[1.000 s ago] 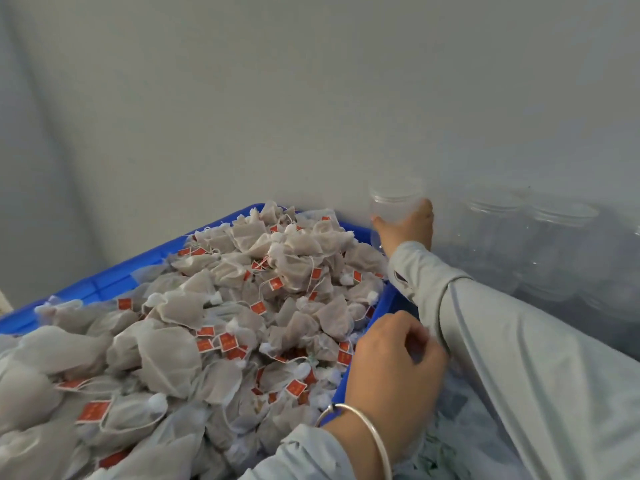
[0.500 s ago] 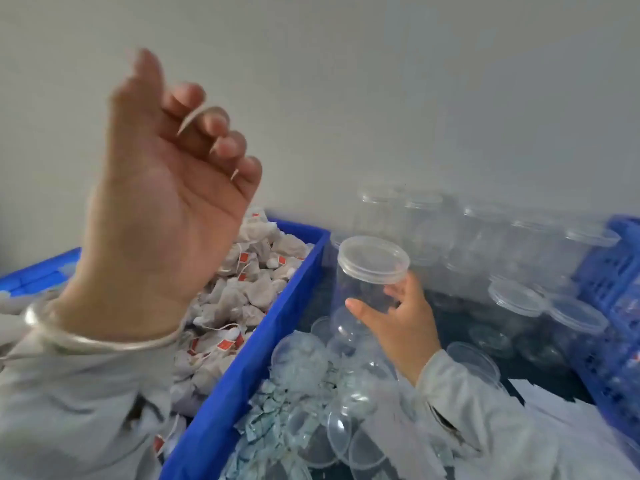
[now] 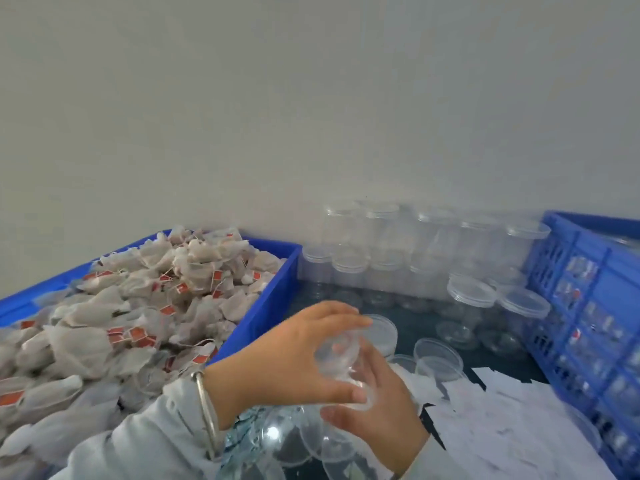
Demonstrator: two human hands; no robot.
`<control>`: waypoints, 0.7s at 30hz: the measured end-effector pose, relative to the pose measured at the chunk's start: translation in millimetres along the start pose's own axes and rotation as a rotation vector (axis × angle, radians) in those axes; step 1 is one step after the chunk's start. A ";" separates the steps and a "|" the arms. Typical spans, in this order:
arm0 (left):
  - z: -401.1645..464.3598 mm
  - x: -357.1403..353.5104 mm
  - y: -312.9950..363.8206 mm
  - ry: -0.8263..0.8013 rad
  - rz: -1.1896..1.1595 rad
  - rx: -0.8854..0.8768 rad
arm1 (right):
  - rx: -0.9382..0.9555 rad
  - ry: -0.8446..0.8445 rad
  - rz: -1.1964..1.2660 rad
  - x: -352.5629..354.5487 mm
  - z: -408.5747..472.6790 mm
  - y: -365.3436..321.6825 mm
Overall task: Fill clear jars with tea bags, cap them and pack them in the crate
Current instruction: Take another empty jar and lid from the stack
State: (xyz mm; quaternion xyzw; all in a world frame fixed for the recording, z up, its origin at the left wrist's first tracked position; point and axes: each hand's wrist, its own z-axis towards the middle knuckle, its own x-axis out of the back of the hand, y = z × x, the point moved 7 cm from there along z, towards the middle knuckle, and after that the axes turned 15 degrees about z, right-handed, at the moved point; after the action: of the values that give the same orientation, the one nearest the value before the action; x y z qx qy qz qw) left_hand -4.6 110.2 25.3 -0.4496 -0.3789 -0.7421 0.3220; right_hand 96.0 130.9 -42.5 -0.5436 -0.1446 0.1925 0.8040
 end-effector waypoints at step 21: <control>-1.3 -53.5 -59.9 -0.051 -1.017 0.829 | 0.513 0.597 -0.966 56.6 -26.1 16.3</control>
State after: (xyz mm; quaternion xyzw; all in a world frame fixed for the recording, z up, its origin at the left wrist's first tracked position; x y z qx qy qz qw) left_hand -33.4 146.7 -40.2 -0.0703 -0.8063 -0.5834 0.0684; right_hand 155.1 141.4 -66.0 -0.2365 -0.0923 -0.3246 0.9111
